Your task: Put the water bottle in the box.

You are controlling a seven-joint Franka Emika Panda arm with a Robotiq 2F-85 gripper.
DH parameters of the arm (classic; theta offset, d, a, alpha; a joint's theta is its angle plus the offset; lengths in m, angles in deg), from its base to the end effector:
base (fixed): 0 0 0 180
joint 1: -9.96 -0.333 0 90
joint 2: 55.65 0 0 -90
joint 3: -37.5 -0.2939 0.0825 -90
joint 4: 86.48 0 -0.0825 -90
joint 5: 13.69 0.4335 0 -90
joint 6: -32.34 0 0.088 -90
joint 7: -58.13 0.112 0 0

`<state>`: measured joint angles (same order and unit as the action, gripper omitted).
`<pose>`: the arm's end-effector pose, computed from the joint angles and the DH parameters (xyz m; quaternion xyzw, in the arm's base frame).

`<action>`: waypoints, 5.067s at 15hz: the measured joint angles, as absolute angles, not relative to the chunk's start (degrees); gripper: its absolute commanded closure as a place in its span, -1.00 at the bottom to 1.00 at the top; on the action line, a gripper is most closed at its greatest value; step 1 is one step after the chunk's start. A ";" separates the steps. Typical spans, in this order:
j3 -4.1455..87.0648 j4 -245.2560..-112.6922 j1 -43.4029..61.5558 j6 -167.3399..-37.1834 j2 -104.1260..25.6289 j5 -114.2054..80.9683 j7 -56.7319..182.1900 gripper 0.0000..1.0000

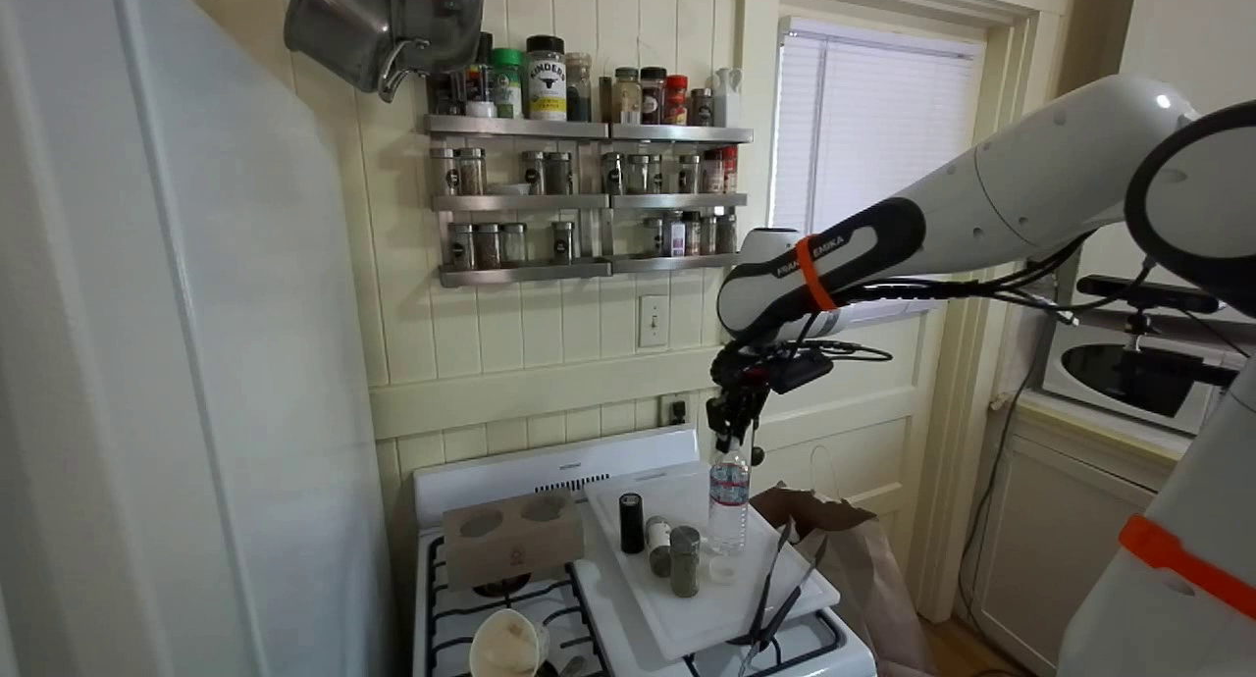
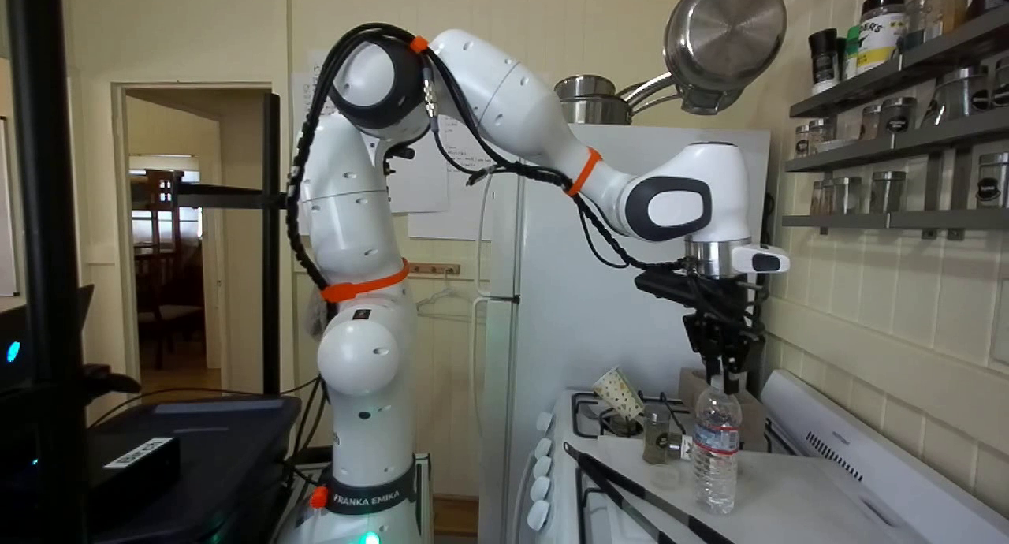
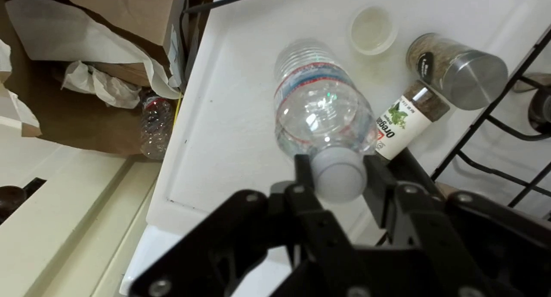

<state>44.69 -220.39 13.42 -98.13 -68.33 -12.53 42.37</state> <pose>0.5253 -0.0980 0.3863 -0.9958 -0.0389 -0.0825 0.0033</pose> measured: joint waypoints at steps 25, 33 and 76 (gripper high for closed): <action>45.38 -206.12 7.70 -94.53 -73.75 -5.75 30.87 0.84; 40.44 -190.74 3.04 -96.40 -60.98 -4.48 22.14 0.84; 26.17 -162.95 3.15 -93.36 -27.65 -6.45 18.38 0.84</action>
<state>26.17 -162.95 3.15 -93.36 -27.65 -6.45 18.38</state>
